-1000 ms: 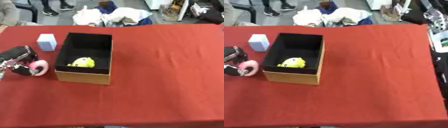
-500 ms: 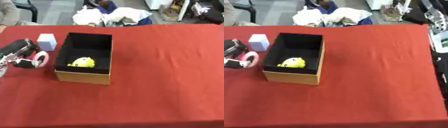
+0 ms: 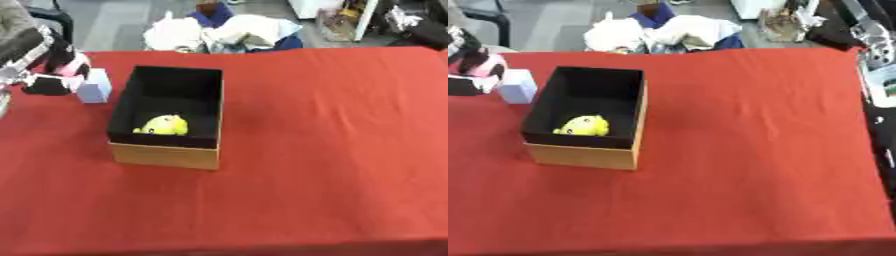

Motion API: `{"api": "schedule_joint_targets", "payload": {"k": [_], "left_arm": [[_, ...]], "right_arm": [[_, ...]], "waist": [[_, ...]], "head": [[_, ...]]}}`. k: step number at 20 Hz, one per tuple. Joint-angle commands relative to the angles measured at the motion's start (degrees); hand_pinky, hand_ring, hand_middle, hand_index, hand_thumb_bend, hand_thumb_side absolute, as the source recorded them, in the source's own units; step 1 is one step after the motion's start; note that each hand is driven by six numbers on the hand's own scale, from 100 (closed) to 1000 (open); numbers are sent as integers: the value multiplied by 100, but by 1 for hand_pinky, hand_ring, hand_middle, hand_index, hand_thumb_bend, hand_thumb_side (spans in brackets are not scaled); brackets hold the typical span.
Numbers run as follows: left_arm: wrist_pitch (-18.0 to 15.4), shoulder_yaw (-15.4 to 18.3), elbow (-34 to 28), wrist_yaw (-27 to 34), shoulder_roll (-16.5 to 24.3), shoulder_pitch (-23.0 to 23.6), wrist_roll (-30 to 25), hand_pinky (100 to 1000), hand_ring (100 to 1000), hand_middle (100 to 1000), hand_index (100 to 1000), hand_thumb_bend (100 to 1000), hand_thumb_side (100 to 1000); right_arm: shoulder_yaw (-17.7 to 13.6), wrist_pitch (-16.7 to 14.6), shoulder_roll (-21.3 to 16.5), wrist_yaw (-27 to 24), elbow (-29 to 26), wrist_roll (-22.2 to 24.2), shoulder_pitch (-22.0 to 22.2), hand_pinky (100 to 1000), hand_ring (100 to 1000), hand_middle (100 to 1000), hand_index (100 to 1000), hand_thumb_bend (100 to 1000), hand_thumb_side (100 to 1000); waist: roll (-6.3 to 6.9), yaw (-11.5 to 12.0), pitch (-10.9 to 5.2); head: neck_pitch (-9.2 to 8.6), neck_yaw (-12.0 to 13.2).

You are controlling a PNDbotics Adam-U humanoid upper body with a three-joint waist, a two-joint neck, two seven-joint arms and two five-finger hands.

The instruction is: Pick up objects on the table and place them in the box.

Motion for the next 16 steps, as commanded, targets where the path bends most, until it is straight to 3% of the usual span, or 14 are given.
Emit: {"api": "schedule_joint_targets", "payload": {"k": [1, 9, 12, 14, 15, 16], "left_arm": [[-78, -93, -72, 27, -91, -276, -111, 420, 221, 184, 358, 100, 101], [-549, -492, 380, -618, -715, -404, -481, 440, 256, 220, 393, 148, 158], [-714, -588, 539, -874, -800, -353, -699, 476, 311, 285, 457, 219, 205], [-827, -617, 639, -1049, -819, -315, -896, 508, 370, 355, 526, 228, 311], [-883, -624, 684, -1126, -817, -299, -999, 537, 428, 423, 606, 233, 439], [-948, -625, 723, -1194, -810, -289, -1118, 557, 465, 467, 656, 254, 489]], "right_arm": [[-15, 8, -60, -60, -68, 26, -140, 774, 741, 734, 847, 100, 652], [27, -11, 23, -75, -53, 93, -204, 773, 741, 733, 846, 100, 664], [23, -11, 21, -79, -45, 99, -192, 773, 741, 732, 844, 100, 660], [21, -10, 26, -78, -40, 110, -184, 772, 740, 732, 844, 100, 670], [22, -10, 30, -79, -37, 115, -182, 773, 740, 731, 844, 100, 673], [23, -11, 33, -80, -35, 119, -179, 773, 740, 730, 844, 100, 675]], "waist": [[0, -18, -96], [-9, -93, -67], [5, -102, -57], [15, -100, -53], [18, -100, -51], [19, -98, -50]], "head": [[28, 60], [28, 165], [28, 180], [28, 177], [28, 172], [28, 167]]}}
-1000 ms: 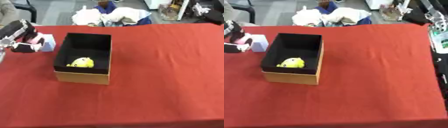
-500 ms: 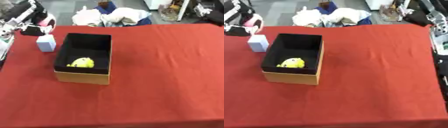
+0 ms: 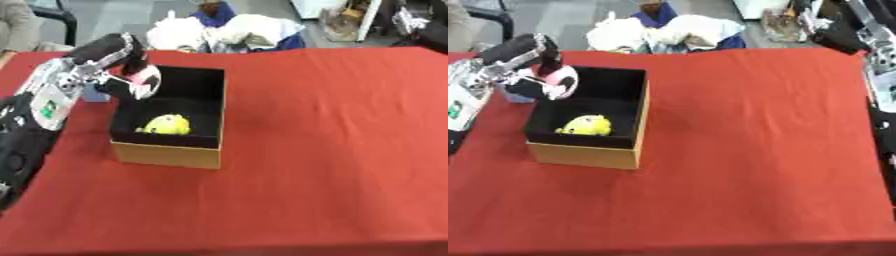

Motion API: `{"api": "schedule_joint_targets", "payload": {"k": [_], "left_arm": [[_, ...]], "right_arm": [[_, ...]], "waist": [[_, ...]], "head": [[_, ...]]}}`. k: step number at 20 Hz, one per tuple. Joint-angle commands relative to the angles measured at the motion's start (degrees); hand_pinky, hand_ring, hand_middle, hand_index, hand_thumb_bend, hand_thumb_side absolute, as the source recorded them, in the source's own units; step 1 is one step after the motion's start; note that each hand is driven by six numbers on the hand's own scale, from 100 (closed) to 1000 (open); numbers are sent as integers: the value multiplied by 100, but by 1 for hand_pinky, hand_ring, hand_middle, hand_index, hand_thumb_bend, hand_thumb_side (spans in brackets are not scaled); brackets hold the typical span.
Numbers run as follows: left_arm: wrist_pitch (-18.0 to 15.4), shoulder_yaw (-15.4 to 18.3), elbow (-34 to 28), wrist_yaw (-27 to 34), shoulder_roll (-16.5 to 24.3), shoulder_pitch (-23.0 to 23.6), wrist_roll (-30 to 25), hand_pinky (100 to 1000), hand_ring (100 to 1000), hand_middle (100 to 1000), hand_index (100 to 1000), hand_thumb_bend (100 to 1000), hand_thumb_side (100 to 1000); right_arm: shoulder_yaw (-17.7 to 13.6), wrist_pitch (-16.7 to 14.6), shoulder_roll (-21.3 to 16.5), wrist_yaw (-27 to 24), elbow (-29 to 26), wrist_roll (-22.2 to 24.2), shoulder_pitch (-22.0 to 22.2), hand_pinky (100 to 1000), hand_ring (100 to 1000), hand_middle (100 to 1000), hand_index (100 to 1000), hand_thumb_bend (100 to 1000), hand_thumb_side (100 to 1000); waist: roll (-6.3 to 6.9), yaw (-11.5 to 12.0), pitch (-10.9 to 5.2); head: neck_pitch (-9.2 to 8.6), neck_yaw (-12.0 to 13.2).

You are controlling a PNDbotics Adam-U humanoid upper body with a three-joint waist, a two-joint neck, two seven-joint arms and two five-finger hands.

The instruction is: Pick up objects on the table and place them in the box.

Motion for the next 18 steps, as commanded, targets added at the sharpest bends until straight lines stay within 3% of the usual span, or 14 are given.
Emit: {"api": "schedule_joint_targets", "payload": {"k": [1, 4, 6, 12, 14, 16, 18], "left_arm": [[-196, -1, 61, -229, 102, -76, -339, 601, 532, 548, 736, 289, 579], [-391, 36, 47, -306, 196, -68, -689, 693, 665, 697, 836, 475, 903], [-480, 90, -83, -232, 320, -77, -807, 725, 714, 747, 858, 533, 1000], [-469, 329, -944, 411, 1040, -91, -738, 792, 798, 817, 904, 638, 1000], [-385, 465, -1122, 633, 1369, -114, -685, 794, 806, 823, 912, 716, 939], [-300, 621, -1181, 697, 1675, -112, -626, 798, 812, 830, 918, 749, 905], [-176, 792, -1083, 590, 1895, -91, -512, 798, 817, 836, 922, 776, 810]], "right_arm": [[-7, 0, -104, -47, -39, 21, -119, 773, 740, 729, 845, 100, 676], [-12, -7, -120, -55, -29, 30, -104, 774, 741, 728, 843, 100, 680], [-16, -12, -131, -60, -20, 34, -96, 774, 741, 728, 842, 100, 683], [-17, -15, -157, -56, 12, 48, -62, 774, 741, 727, 841, 100, 698], [-17, -20, -167, -54, 17, 54, -52, 774, 741, 726, 840, 100, 701], [-14, -23, -174, -53, 17, 59, -45, 774, 741, 726, 840, 100, 703], [-10, -26, -172, -56, 15, 68, -37, 774, 741, 726, 839, 100, 708]], "waist": [[8, 4, -69], [6, 12, -69], [6, 22, -71], [25, 68, -83], [40, 80, -95], [53, 78, -103], [62, 69, -107]], "head": [[28, 4], [28, -3], [28, -12], [28, -48], [28, -52], [28, -63], [28, -68]]}}
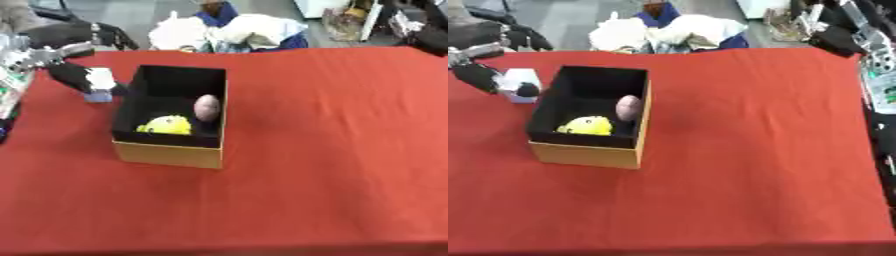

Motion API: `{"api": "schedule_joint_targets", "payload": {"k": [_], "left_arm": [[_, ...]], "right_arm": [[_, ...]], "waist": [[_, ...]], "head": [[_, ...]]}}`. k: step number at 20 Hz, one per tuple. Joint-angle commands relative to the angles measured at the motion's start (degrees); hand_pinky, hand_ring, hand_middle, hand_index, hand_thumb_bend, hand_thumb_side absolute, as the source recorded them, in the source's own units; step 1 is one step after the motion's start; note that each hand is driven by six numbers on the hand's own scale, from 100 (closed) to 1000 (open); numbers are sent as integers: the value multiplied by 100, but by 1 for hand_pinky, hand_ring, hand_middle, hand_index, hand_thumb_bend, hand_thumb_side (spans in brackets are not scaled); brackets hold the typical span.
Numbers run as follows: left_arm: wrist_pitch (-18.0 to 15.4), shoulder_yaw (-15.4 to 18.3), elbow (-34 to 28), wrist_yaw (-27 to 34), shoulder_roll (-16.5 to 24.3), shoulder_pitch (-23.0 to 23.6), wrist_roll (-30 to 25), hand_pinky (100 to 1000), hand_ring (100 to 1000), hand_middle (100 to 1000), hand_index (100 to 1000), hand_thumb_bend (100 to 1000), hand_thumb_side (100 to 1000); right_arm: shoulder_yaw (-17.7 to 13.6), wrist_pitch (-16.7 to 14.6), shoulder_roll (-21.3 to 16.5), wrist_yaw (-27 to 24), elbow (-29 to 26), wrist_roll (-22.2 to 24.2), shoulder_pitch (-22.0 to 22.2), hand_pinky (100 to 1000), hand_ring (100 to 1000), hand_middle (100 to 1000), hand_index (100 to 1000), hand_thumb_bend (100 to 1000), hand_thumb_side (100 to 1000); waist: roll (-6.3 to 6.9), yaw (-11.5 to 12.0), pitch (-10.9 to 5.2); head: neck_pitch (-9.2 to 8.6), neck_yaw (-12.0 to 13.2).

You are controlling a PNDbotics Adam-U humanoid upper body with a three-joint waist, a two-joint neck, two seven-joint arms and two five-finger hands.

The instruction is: Pick up objects on the table and place them in the box.

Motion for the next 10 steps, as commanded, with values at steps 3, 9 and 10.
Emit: {"api": "schedule_joint_targets", "payload": {"k": [3, 9, 10], "left_arm": [[373, 499, 311, -360, 583, -90, 461, 793, 814, 836, 923, 776, 708], [635, 793, 1429, -1249, 547, -178, 1326, 779, 801, 823, 914, 741, 644], [636, 836, 1590, -1358, 543, -195, 1445, 778, 799, 822, 913, 737, 640]], "right_arm": [[-3, -17, -170, -45, -55, 28, -98, 774, 741, 726, 840, 100, 711], [16, -35, -145, -123, -100, 69, -156, 774, 741, 724, 840, 100, 727], [17, -34, -145, -143, -105, 76, -171, 774, 741, 724, 840, 100, 731]], "waist": [[18, -44, -93], [34, -231, 3], [34, -275, 31]], "head": [[5, -5], [-81, 75], [-102, 90]]}}
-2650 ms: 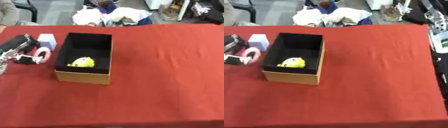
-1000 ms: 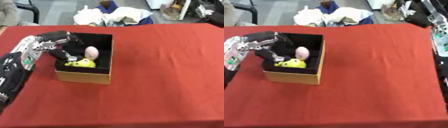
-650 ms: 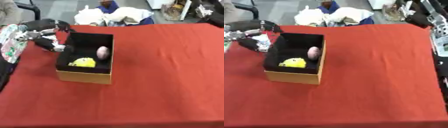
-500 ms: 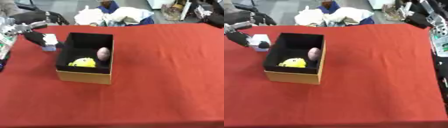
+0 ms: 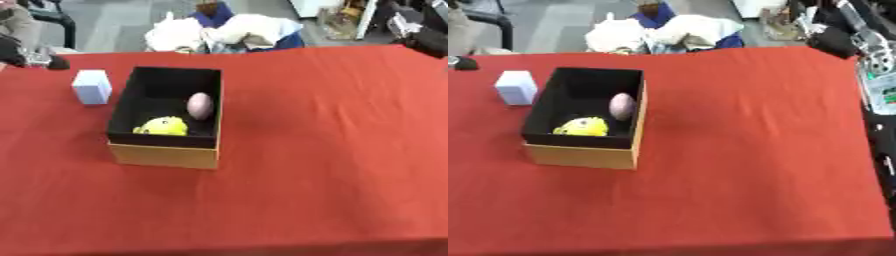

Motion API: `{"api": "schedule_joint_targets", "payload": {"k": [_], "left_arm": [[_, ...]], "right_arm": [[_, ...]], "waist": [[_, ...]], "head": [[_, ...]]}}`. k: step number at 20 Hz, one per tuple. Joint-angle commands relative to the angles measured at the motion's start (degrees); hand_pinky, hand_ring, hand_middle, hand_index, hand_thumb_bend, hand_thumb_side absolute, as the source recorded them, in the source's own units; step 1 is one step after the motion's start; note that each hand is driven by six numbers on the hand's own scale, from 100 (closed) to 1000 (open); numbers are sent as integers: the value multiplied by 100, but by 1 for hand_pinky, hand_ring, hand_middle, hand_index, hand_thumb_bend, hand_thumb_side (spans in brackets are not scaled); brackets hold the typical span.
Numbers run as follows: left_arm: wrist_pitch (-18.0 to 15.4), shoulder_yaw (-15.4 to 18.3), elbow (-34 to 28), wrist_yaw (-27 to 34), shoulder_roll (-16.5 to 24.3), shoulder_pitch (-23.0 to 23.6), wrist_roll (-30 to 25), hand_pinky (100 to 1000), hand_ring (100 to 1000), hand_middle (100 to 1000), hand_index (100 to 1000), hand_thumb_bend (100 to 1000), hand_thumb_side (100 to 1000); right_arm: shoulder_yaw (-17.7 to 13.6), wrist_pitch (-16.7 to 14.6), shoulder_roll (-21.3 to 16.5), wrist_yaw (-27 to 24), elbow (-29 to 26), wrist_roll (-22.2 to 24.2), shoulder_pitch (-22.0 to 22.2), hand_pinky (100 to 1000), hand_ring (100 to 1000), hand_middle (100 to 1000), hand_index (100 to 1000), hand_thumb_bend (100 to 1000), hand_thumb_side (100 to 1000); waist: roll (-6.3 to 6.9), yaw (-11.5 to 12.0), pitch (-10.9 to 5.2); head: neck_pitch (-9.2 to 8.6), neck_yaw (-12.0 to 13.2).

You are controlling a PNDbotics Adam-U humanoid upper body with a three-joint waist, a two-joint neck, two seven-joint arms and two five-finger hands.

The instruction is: Pick up objects on the table and place them in the box.

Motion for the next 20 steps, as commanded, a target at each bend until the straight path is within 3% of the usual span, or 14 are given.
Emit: {"api": "schedule_joint_targets", "payload": {"k": [1, 4, 11, 20], "left_arm": [[28, 214, 454, -364, 184, -169, 405, 775, 795, 817, 910, 726, 618], [38, 345, 805, -583, 254, -179, 695, 770, 788, 809, 902, 708, 557], [29, 485, 1164, -844, 442, -100, 983, 755, 768, 781, 880, 630, 295], [104, 548, 1379, -1138, 435, -10, 999, 738, 748, 758, 860, 577, 292]], "right_arm": [[-14, -11, -143, -105, -109, 36, -182, 774, 741, 723, 840, 100, 734], [-19, -18, -144, -156, -123, 46, -225, 774, 740, 722, 839, 100, 753], [-59, -23, -203, -246, -134, 19, -231, 773, 739, 718, 837, 100, 778], [-77, -46, -220, -306, -90, 4, -232, 773, 738, 715, 836, 100, 787]], "waist": [[0, -82, -27], [2, -266, 89], [19, -637, 344], [22, -796, 537]], "head": [[-111, 62], [-213, 163], [-402, 413], [-582, 937]]}}
